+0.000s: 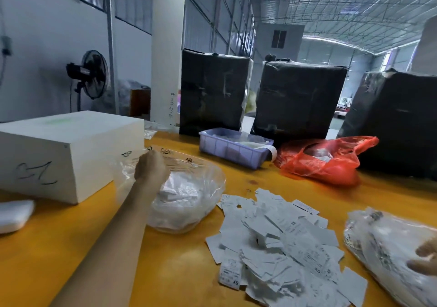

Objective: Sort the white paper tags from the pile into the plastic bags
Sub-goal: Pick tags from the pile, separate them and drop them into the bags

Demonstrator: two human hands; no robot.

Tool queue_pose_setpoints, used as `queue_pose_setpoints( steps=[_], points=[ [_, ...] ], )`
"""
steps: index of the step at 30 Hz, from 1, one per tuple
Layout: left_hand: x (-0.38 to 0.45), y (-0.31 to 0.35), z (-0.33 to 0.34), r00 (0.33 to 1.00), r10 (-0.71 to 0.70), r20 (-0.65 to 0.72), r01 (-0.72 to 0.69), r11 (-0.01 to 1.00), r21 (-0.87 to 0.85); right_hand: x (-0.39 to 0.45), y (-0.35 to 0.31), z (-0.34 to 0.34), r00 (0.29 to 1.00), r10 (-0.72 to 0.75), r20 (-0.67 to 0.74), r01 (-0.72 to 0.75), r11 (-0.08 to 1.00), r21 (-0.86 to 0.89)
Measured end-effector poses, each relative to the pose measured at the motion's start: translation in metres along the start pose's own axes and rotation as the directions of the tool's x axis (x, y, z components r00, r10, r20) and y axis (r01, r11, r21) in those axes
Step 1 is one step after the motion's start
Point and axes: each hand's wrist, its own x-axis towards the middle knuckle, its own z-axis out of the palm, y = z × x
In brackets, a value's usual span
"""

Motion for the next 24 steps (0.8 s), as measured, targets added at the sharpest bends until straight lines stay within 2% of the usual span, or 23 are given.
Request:
queue_pose_setpoints(
  steps=[2,4,8,12,16,19,21,24],
  points=[
    [-0.003,0.009,-0.002,0.999,0.022,-0.040,-0.021,1.000,0.022,-0.011,-0.012,0.002,0.999,0.053,0.009,-0.053,0.997,0.051],
    [-0.007,0.023,-0.003,0.996,0.071,-0.057,-0.071,0.998,0.002,-0.037,-0.035,-0.011,0.998,0.054,0.029,-0.055,0.998,0.019],
    [-0.028,0.061,0.007,0.967,0.253,0.032,-0.240,0.944,-0.226,-0.100,-0.086,-0.052,0.998,0.015,-0.061,-0.012,0.999,0.053],
    [-0.069,0.098,0.034,0.882,0.445,0.154,-0.361,0.849,-0.386,-0.117,-0.097,-0.063,0.996,-0.010,-0.089,0.020,0.994,0.111],
    [-0.117,0.116,0.069,0.729,0.609,0.312,-0.452,0.771,-0.450,-0.116,-0.092,-0.065,1.000,-0.003,0.012,0.001,0.991,0.135],
    [-0.140,0.119,0.086,0.631,0.691,0.354,-0.519,0.714,-0.470,-0.116,-0.089,-0.063,0.998,0.009,0.064,-0.015,0.996,0.093],
    [-0.146,0.119,0.090,0.598,0.721,0.350,-0.545,0.686,-0.483,-0.113,-0.086,-0.063,1.000,0.000,0.012,-0.002,0.993,0.117],
    [-0.149,0.120,0.089,0.596,0.734,0.326,-0.551,0.669,-0.499,-0.110,-0.084,-0.065,0.997,-0.006,-0.079,0.018,0.987,0.161]
  ],
)
